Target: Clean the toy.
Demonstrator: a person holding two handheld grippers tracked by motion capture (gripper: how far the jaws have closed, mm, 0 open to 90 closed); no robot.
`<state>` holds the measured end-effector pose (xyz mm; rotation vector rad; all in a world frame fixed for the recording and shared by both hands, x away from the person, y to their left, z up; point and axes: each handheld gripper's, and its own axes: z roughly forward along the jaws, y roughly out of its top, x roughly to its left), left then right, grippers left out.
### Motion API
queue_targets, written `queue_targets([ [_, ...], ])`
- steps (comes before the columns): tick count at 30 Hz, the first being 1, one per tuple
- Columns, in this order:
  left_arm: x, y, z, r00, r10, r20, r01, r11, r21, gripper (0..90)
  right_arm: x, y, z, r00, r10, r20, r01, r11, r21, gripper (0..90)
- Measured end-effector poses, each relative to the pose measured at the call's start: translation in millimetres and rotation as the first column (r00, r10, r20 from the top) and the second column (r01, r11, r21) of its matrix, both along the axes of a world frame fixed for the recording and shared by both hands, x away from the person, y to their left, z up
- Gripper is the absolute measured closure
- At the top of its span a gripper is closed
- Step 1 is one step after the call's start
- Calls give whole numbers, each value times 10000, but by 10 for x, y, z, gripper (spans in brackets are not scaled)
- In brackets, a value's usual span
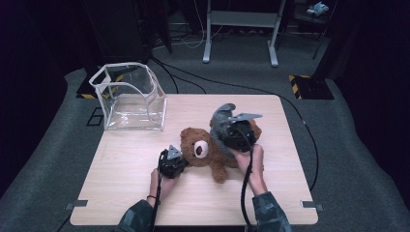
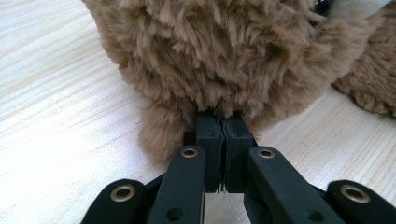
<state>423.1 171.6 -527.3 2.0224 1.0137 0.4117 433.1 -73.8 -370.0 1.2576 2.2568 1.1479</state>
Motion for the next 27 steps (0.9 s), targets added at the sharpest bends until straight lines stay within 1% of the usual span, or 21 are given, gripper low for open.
queue_targets([
  [1,1,1,0,10000,-18,-8,18,10000,-2,875,18,65,-23,9999,118,-46,-119,9998,-130,738],
  [2,-2,4,4,9999,-48,-100,48,10000,-13,875,51,146,-70,9998,193,-101,-194,9997,-176,737],
  [3,1,7,4,9999,-83,-123,82,10000,-49,875,85,228,-119,9994,142,-307,-150,9996,-253,737],
  [4,1,4,1,9999,-30,-130,28,9999,-135,875,122,293,-181,9994,113,-336,-130,9986,-508,736],
  [5,4,13,7,9999,-83,-128,83,10000,-17,875,147,347,-248,9990,23,-444,-53,9977,-681,737],
  [6,5,12,4,9999,-43,-153,42,9999,-91,875,160,382,-312,9983,-33,-582,-17,9962,-867,737],
  [7,8,18,6,9998,-93,-182,92,9999,-61,875,160,402,-367,9981,-92,-615,25,9941,-1086,737],
  [9,13,22,3,9998,-101,-178,99,9999,-90,875,121,378,-426,9981,-98,-607,34,9945,-1051,737],
  [11,15,26,6,9997,-150,-167,150,9999,-21,875,44,327,-444,9979,-119,-637,67,9967,-813,737],
  [12,13,18,2,9998,-72,-163,70,9999,-145,876,4,310,-453,9980,-71,-627,19,9966,-825,737],
  [14,12,14,0,9999,-14,-156,11,9998,-205,875,-80,292,-485,9979,-20,-647,-33,9965,-831,737],
  [15,14,19,2,9998,-67,-166,64,9999,-151,875,-113,287,-505,9975,30,-704,-89,9964,-841,737],
  [16,13,17,1,9998,-48,-191,44,9998,-184,876,-143,284,-528,9968,-14,-801,-55,9963,-853,737],
  [17,16,19,1,9999,-38,-161,35,9998,-175,876,-159,278,-548,9969,32,-782,-100,9962,-871,737],
  [19,16,20,2,9998,-35,-175,32,9999,-164,875,-207,271,-605,9948,3,-1018,-81,9970,-771,737],
  [21,16,21,2,9998,-32,-187,28,9998,-176,875,-238,274,-660,9943,147,-1052,-228,9968,-766,737],
  [22,17,21,2,9998,-30,-190,26,9998,-180,875,-258,286,-687,9927,148,-1195,-233,9973,-700,737],
  [23,17,22,1,9998,-31,-191,28,9998,-189,875,-276,300,-710,9912,197,-1306,-301,9965,-781,737],
  [24,17,21,2,9998,-27,-192,23,9998,-186,875,-295,320,-740,9904,212,-1368,-318,9966,-760,737],
  [26,17,22,1,9998,-29,-192,25,9998,-192,875,-316,358,-804,9867,363,-1586,-514,9944,-924,737],
  [27,17,22,1,9998,-32,-192,28,9998,-192,875,-321,375,-843,9847,412,-1691,-572,9942,-910,737],
])
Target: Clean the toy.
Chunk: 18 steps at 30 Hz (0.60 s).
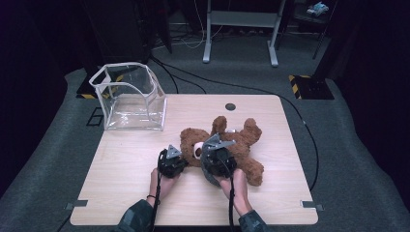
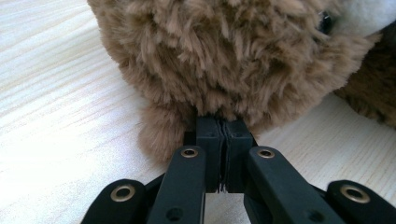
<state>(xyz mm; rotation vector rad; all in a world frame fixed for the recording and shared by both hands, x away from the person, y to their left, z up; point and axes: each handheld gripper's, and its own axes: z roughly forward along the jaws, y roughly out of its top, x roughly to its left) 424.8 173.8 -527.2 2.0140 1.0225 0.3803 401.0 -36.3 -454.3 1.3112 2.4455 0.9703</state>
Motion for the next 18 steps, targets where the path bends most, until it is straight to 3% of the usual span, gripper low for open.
queue_targets([
  [7,-2,-1,-1,10000,19,-53,-20,10000,-82,875,5,150,-268,9962,393,-778,-408,9990,-182,735],
  [9,3,8,0,10000,-35,-58,34,9999,-99,871,-1,153,-247,9955,528,-786,-540,9984,-134,732],
  [13,6,15,0,10000,20,-65,-21,9999,-156,862,-29,58,30,9983,561,-171,-556,9980,298,732],
  [18,6,16,1,10000,1,-97,-3,9999,-155,862,32,64,515,9918,445,1199,-532,9961,704,731],
])
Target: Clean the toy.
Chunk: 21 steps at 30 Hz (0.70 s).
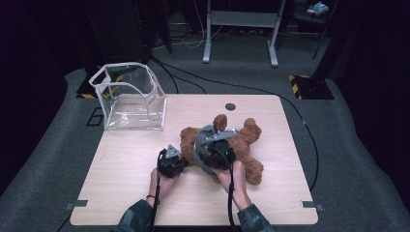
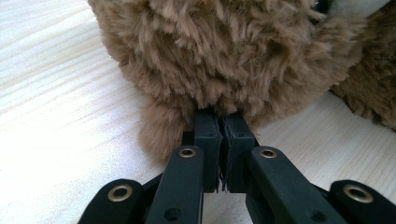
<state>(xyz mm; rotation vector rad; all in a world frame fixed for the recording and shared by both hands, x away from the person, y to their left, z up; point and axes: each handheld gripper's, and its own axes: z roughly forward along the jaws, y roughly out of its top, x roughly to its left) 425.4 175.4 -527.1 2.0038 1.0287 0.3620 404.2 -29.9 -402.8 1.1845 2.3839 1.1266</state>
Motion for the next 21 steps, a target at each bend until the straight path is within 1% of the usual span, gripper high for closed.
queue_targets([
  [1,0,-2,-3,10000,45,38,-45,10000,-4,862,29,39,68,9997,-139,200,138,9999,89,731],
  [2,0,-3,-3,10000,42,31,-42,10000,-9,862,82,98,122,9992,-137,364,131,9998,178,731],
  [3,-2,-5,-6,10000,75,16,-75,9999,-90,862,123,132,130,9993,-48,377,40,9997,230,731],
  [4,1,4,1,10000,1,-98,-2,10000,-79,862,174,196,113,9995,23,304,-29,9998,175,731],
  [6,8,12,-5,9997,40,-237,-47,9996,-292,862,239,318,-3,10000,87,15,-86,9996,-285,732],
  [7,11,20,-6,9997,32,-261,-40,9995,-303,863,243,361,-104,9996,137,-251,-146,9992,-385,734],
  [8,21,35,-3,9997,-68,-234,62,9997,-235,863,223,370,-155,9993,180,-340,-196,9987,-470,735],
  [9,18,25,-9,9994,80,-339,-96,9989,-453,863,191,369,-210,9996,232,-187,-241,9985,-492,735],
  [10,23,36,-4,9995,-14,-305,5,9996,-291,863,126,354,-238,9995,155,-262,-165,9990,-406,735],
  [12,21,34,-4,9995,-13,-313,4,9996,-292,864,53,305,-258,9997,237,-46,-239,9984,-511,735],
  [13,21,34,-4,9995,-10,-310,1,9996,-294,864,2,289,-269,9997,80,-246,-92,9987,-497,735],
  [14,21,34,-5,9996,-4,-293,-4,9996,-295,863,-10,247,-290,9998,165,-131,-172,9984,-530,736],
  [15,23,34,-6,9997,8,-244,-15,9996,-272,863,-42,224,-308,9997,-65,-239,53,9988,-494,736],
  [16,23,34,-6,9997,20,-250,-27,9996,-276,863,-49,178,-341,9998,-94,-190,83,9983,-569,736],
  [17,23,34,-5,9997,31,-242,-37,9996,-265,862,-53,153,-363,9994,-164,-317,150,9989,-447,737],
  [19,17,29,-6,9996,108,-266,-116,9994,-318,860,-51,100,-424,9987,-276,-424,260,9989,-394,737],
  [20,19,35,-3,9998,87,-206,-92,9997,-209,855,-48,80,-458,9986,-284,-454,268,9990,-361,737],
  [21,19,35,-4,9998,99,-198,-103,9997,-220,854,-54,76,-491,9974,-351,-626,331,9990,-316,737],
])
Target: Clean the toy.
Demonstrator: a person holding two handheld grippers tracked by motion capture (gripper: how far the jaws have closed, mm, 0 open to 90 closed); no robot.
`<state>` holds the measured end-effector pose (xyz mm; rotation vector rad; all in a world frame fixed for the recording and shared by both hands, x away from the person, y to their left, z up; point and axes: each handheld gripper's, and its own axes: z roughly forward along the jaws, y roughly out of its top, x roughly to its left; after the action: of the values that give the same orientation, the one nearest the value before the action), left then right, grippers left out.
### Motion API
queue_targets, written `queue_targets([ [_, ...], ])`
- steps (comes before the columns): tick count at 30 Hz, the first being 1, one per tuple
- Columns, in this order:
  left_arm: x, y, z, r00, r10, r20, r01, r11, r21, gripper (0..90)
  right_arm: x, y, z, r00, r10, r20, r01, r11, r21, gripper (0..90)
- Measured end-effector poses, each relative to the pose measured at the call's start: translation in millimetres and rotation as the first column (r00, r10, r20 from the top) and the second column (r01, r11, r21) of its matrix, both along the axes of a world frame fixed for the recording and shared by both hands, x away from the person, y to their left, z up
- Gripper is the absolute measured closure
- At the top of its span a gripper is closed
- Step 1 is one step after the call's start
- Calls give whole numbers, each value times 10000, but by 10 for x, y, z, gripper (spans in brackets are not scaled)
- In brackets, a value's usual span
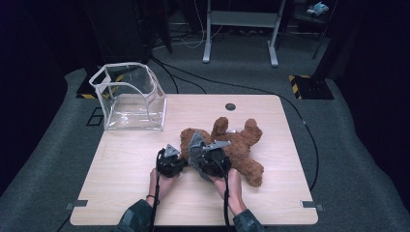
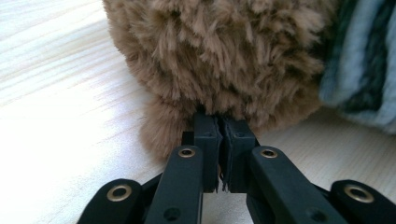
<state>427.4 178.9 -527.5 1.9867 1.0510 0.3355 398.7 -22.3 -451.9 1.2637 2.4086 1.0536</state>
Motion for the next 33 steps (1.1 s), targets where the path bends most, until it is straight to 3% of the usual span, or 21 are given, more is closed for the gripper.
queue_targets([
  [7,-19,24,3,9992,377,149,-375,9992,-123,733,61,34,-325,9973,-73,-731,33,9985,-547,736],
  [9,-28,25,-2,9985,548,-48,-548,9985,-16,649,79,40,-396,9954,-84,-955,22,9979,-645,735],
  [13,-34,98,-1,9975,698,-106,-698,9976,-9,626,86,15,-431,9944,-127,-1050,63,9981,-607,734],
  [17,-22,147,-9,9966,823,-104,-824,9965,-169,633,41,-2,-335,9958,0,-918,-54,9983,-582,732],
  [24,-19,144,-6,9970,771,-80,-772,9970,-70,635,-11,13,80,9999,150,-51,-152,9995,-285,730],
  [30,-20,143,-3,9974,710,-87,-710,9975,62,635,74,40,427,9950,56,997,-47,9999,-88,726],
  [33,-22,138,-3,9971,747,-119,-747,9972,-21,634,184,71,477,9928,-131,1191,143,9999,-94,726],
])
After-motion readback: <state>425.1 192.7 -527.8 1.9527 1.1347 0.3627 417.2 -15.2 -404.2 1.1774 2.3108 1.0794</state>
